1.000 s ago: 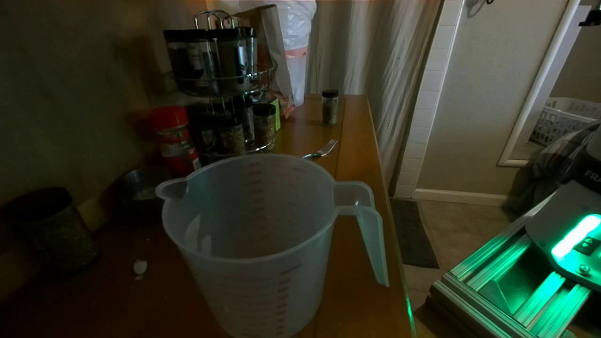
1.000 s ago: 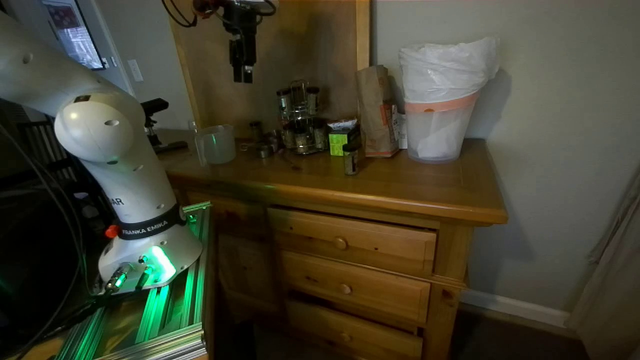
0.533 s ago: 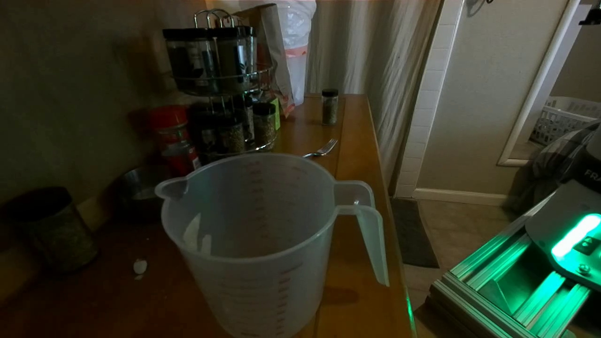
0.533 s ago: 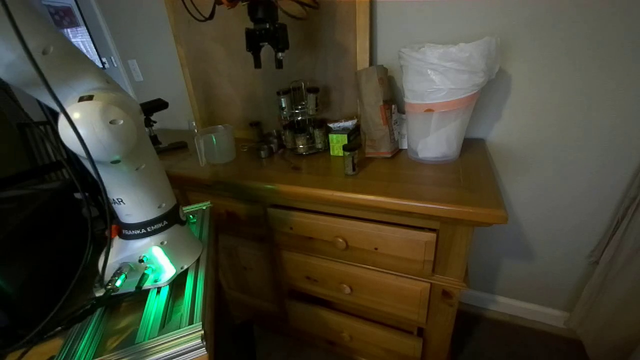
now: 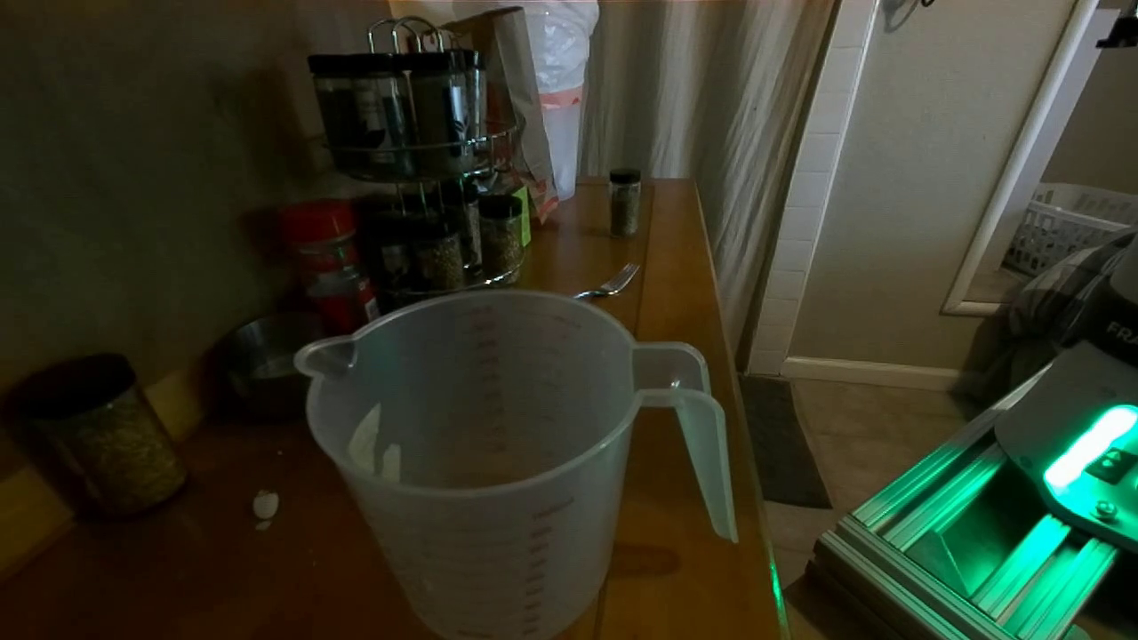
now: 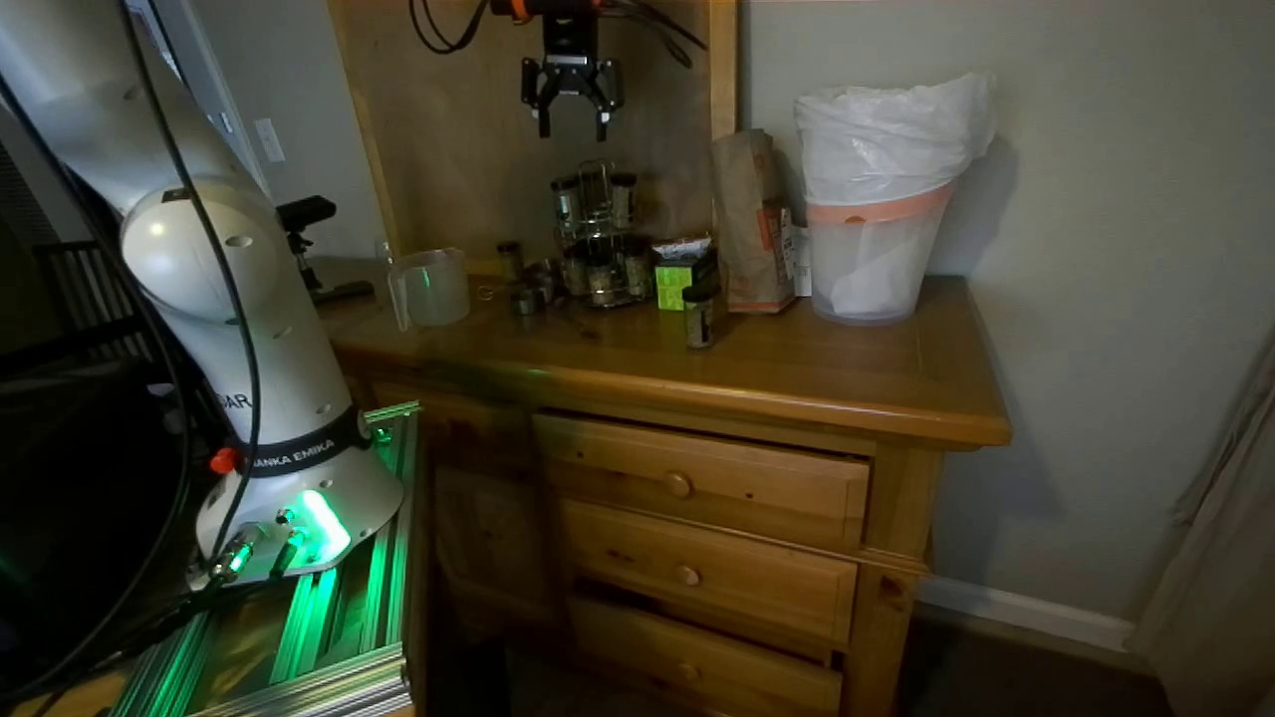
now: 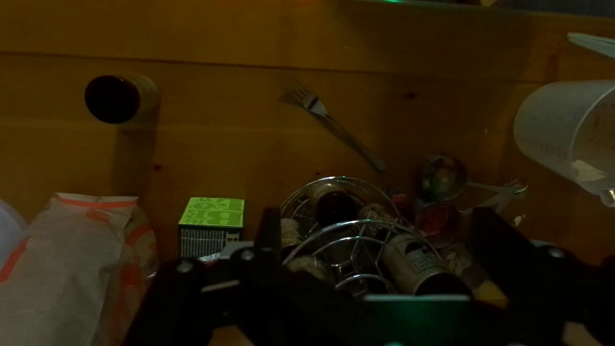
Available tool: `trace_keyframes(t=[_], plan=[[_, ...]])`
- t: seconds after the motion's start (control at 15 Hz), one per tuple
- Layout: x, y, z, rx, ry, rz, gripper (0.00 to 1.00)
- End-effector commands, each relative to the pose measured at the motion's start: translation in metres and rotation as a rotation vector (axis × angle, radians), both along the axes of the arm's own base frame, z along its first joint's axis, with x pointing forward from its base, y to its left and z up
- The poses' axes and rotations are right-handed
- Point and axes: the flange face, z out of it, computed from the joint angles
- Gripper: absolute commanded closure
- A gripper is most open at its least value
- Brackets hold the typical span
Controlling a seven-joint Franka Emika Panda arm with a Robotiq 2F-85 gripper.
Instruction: Remove one jar from the top of the stand and put it on the counter.
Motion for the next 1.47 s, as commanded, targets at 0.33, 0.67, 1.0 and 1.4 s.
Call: trace_keyframes(t=[0.33,0.67,1.0,1.4], plan=[[0.005,0.035,-0.009,0.105,-0.107,0.225,0.00],[0.024,0.042,-0.018,0.286,-0.199,0.380,0.00],[0.050,0.007,-0.028,0.407,-0.195,0.524,0.00],[0.053,0.003,-0.035,0.343,-0.191,0.515,0.00]])
